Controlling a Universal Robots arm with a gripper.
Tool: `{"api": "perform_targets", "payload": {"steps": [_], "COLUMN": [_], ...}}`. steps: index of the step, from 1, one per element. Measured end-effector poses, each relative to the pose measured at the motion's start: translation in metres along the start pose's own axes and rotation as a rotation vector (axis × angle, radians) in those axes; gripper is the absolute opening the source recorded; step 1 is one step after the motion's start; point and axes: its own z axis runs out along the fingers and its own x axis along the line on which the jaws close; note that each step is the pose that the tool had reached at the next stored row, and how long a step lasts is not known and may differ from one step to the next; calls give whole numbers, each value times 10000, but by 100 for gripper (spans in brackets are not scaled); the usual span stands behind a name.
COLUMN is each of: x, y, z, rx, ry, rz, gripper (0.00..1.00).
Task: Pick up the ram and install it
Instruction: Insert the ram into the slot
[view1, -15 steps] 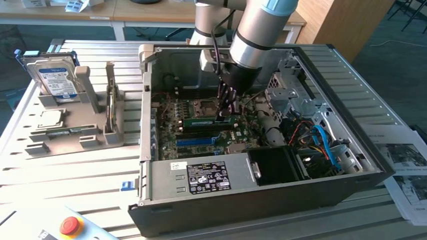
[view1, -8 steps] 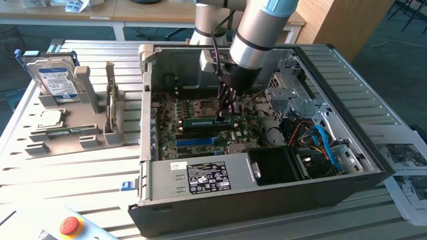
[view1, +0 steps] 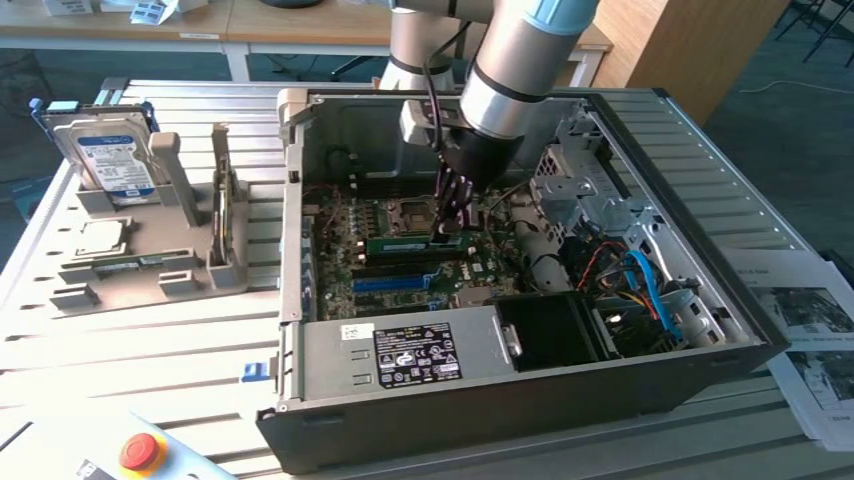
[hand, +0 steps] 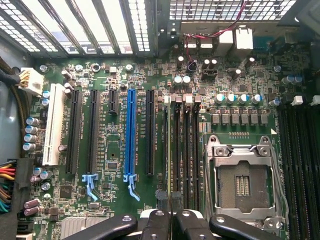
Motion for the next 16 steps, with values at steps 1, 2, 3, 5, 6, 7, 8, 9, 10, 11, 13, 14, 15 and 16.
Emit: {"api": "perform_targets", "payload": {"steps": [1,2,3,5,6,7,8,9,10,11,13,14,15,16], "x": [0,0,0,2,2,2,2,2,1,1,1,1,1,0], "y": [0,0,0,-3,-3,-3,-3,-3,-4,-8,-11,-11,-11,-12], "z": [0,0,1,16,17,17,17,17,17,17,17,17,17,21], "rx": [-1,-1,-1,-1,-2,-2,-2,-2,-1,-2,-1,-1,-1,-1], "ry": [-1,-1,-2,-1,1,1,1,1,1,1,1,0,0,-4], "rz": [0,0,0,1,1,1,1,1,1,-2,0,0,0,-1], "gripper": [12,12,12,12,12,12,12,12,12,12,12,12,12,12]}}
